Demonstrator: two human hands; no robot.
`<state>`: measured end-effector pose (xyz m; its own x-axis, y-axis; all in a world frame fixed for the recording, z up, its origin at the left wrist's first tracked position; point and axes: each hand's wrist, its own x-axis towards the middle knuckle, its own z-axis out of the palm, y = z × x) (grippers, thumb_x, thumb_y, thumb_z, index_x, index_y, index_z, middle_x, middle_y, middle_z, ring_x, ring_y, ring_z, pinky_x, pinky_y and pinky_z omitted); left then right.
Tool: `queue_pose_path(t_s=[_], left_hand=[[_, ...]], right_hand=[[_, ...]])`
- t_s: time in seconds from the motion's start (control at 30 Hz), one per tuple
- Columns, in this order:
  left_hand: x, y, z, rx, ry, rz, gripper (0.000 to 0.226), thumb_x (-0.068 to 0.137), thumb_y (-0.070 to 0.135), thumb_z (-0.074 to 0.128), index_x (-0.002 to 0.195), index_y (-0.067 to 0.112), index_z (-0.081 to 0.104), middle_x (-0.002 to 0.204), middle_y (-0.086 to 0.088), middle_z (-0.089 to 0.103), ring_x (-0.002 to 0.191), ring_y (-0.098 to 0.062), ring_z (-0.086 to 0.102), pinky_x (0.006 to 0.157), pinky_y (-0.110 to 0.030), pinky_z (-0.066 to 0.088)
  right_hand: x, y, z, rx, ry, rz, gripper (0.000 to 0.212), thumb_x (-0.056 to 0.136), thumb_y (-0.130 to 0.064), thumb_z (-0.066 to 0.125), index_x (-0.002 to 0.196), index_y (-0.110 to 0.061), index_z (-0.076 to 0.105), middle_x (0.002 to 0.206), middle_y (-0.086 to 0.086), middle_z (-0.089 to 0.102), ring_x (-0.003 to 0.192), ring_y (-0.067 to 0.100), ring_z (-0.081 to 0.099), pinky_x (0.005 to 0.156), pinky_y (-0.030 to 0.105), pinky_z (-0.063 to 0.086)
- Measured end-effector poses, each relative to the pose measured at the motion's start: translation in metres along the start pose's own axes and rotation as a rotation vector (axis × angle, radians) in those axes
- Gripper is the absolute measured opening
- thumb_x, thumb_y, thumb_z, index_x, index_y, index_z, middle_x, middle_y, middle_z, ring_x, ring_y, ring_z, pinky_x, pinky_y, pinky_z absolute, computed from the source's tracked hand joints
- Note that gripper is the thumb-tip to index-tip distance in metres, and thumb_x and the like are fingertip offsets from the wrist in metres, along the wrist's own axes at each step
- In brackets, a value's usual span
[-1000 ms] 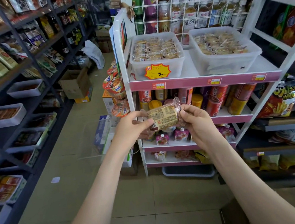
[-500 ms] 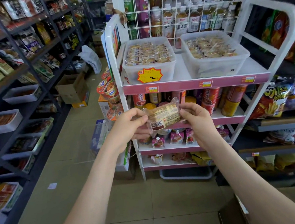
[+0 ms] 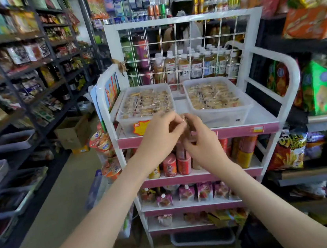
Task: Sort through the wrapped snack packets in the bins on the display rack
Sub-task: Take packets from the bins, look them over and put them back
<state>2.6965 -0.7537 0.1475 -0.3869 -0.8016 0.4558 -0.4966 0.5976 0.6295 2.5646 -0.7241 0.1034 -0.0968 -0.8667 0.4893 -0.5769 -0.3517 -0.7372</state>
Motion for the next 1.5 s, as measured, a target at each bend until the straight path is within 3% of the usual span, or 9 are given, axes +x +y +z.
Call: queue_pose_path(t_s=[0.13,0.3,0.37,0.5,0.63,0.9,1.27,1.4,1.5], left_hand=[[0.024,-0.023,0.001,0.097,-0.072,0.063,0.016,0.093,0.027,0.062,0.105,0.017,0.06,0.108,0.002,0.057,0.1,-0.008,0.054,0.082,-0.008,0.039],[0.087,-0.08,-0.017,0.368,-0.01,-0.134,0.038,0.097,0.037,0.052,0.127,0.014,0.052,0.126,-0.002,0.056,0.106,-0.017,0.056,0.082,-0.027,0.045],[0.123,-0.107,-0.019,0.47,-0.044,-0.17,0.041,0.098,0.039,0.05,0.13,0.013,0.051,0.124,-0.003,0.055,0.095,-0.016,0.058,0.07,-0.027,0.045],[0.195,-0.165,-0.002,0.612,-0.135,-0.082,0.047,0.096,0.046,0.044,0.134,0.019,0.051,0.131,-0.002,0.058,0.115,-0.018,0.057,0.094,-0.036,0.049],[0.246,-0.206,0.025,0.699,-0.298,-0.153,0.08,0.082,0.075,0.027,0.143,0.024,0.041,0.146,-0.002,0.046,0.131,-0.024,0.046,0.108,-0.046,0.039],[0.306,-0.244,0.035,0.8,-0.592,-0.296,0.09,0.088,0.077,0.018,0.155,0.019,0.001,0.163,-0.006,-0.004,0.15,-0.024,-0.005,0.117,-0.054,-0.01],[0.32,-0.246,0.027,0.834,-0.692,-0.332,0.097,0.08,0.085,0.02,0.155,0.024,0.004,0.163,-0.006,0.006,0.149,-0.026,0.009,0.119,-0.053,0.002],[0.322,-0.246,0.028,0.848,-0.72,-0.36,0.101,0.078,0.086,0.019,0.155,0.025,-0.002,0.163,-0.006,0.001,0.149,-0.027,0.006,0.12,-0.052,0.003],[0.319,-0.249,0.03,0.833,-0.702,-0.369,0.101,0.079,0.086,0.019,0.155,0.024,-0.005,0.163,-0.006,-0.002,0.149,-0.028,0.003,0.119,-0.05,0.003]], right_hand=[[0.045,0.024,-0.01,0.096,-0.038,0.099,0.041,0.09,-0.012,0.061,0.127,-0.025,0.048,0.1,-0.015,0.057,0.085,-0.013,0.056,0.072,0.002,0.042],[0.129,0.053,-0.009,0.168,-0.003,0.145,0.046,0.088,-0.016,0.066,0.129,-0.025,0.047,0.116,-0.006,0.06,0.111,0.015,0.057,0.097,0.044,0.049],[0.17,0.061,-0.007,0.139,-0.003,0.129,0.048,0.089,-0.012,0.064,0.133,-0.019,0.046,0.115,-0.002,0.06,0.109,0.017,0.057,0.098,0.041,0.048],[0.25,0.079,0.007,-0.02,-0.071,0.067,0.043,0.092,-0.006,0.058,0.132,-0.014,0.045,0.115,-0.001,0.057,0.1,0.011,0.052,0.078,0.019,0.044],[0.323,0.101,0.035,-0.185,-0.178,0.086,0.044,0.093,0.001,0.052,0.133,-0.011,0.042,0.122,0.008,0.057,0.104,0.017,0.052,0.084,0.027,0.041],[0.382,0.16,0.074,-0.575,-0.481,0.043,0.055,0.092,0.003,0.048,0.141,-0.019,0.039,0.133,0.008,0.055,0.117,0.027,0.054,0.092,0.036,0.048],[0.418,0.154,0.066,-0.803,-0.673,-0.083,0.044,0.095,-0.002,0.043,0.137,-0.018,0.046,0.123,0.006,0.06,0.101,0.022,0.057,0.079,0.03,0.046],[0.41,0.167,0.084,-1.048,-0.845,-0.107,0.052,0.101,-0.019,0.037,0.151,-0.026,0.021,0.146,0.008,0.041,0.131,0.031,0.036,0.106,0.049,0.03],[0.403,0.171,0.091,-1.119,-0.847,-0.141,0.052,0.103,-0.041,0.023,0.151,-0.021,0.02,0.152,0.009,0.027,0.137,0.032,0.021,0.11,0.052,0.017]])
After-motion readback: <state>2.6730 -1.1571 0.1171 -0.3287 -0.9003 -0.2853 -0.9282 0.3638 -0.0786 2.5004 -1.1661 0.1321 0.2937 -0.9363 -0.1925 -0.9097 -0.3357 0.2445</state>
